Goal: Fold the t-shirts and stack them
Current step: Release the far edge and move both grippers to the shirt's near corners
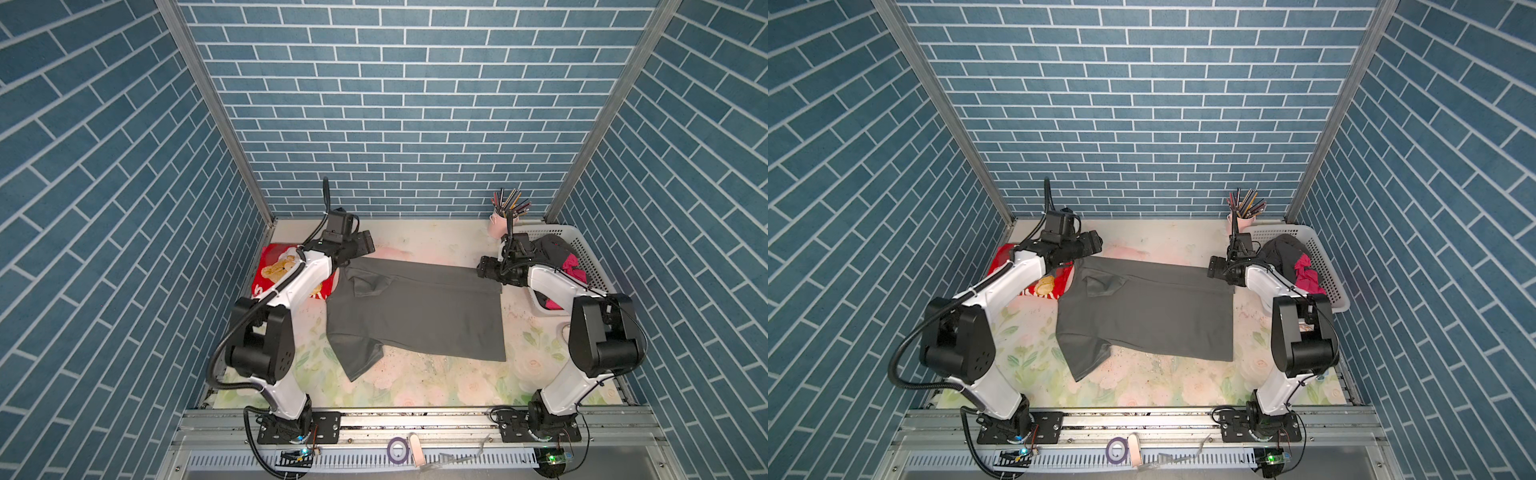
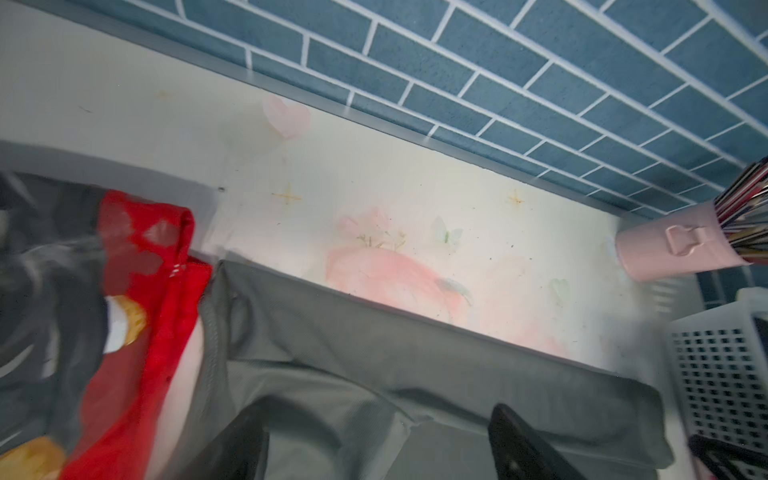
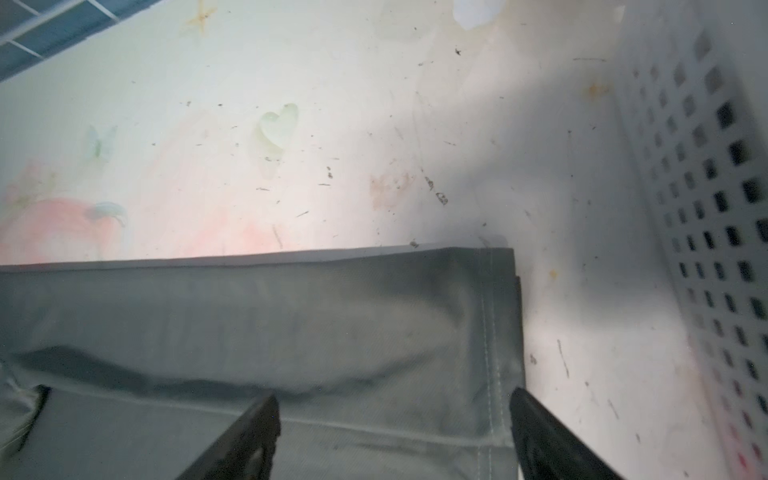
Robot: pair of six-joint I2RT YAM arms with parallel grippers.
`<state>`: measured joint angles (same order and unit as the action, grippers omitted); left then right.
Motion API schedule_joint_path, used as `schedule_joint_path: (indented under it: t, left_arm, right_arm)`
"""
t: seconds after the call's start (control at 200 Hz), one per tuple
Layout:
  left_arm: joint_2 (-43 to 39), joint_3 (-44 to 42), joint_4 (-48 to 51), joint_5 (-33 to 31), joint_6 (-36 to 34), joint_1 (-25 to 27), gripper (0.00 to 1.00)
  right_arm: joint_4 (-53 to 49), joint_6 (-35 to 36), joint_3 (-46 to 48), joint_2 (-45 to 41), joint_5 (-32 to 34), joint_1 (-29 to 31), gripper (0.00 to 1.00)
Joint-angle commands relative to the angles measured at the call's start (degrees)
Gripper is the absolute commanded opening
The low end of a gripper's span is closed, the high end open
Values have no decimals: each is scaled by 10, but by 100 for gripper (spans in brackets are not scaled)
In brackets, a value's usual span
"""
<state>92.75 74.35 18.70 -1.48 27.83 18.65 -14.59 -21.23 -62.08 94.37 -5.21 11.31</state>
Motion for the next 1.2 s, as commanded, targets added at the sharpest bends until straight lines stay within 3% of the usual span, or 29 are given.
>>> schedule_joint_path:
  t: [0.0,0.12,0.24,0.385,0.565,0.725,0.885,1.035,1.195]
  left_arm:
    - [-71,-60,44,-151,-34,31,87]
    - [-146,-128,50,-109,8,22,87]
    - [-223,-226,-21,42,55,-17,87]
    - [-292,-279,-13,49,85,1,87]
    - [-356,-369,-9,120,88,3,87]
    - [-361,-395,18,127,56,2,87]
    - [-331,-389,-8,177,72,3,87]
    - [-289,-388,-57,228,90,2,87]
    - [-274,-398,-75,237,98,2,87]
  right_arm:
    - [-24,-24,29,-58,25,20,91]
    - [-63,-39,71,-134,49,48,94]
    - [-98,-59,125,-203,63,66,94]
    - [-134,-87,194,-262,78,85,95]
    - [-184,-158,259,-322,98,134,91]
    - [-237,-257,279,-351,125,203,83]
    - [-317,-353,267,-363,172,264,82]
    - [-351,-412,283,-374,167,277,82]
    - [-339,-452,323,-413,142,276,79]
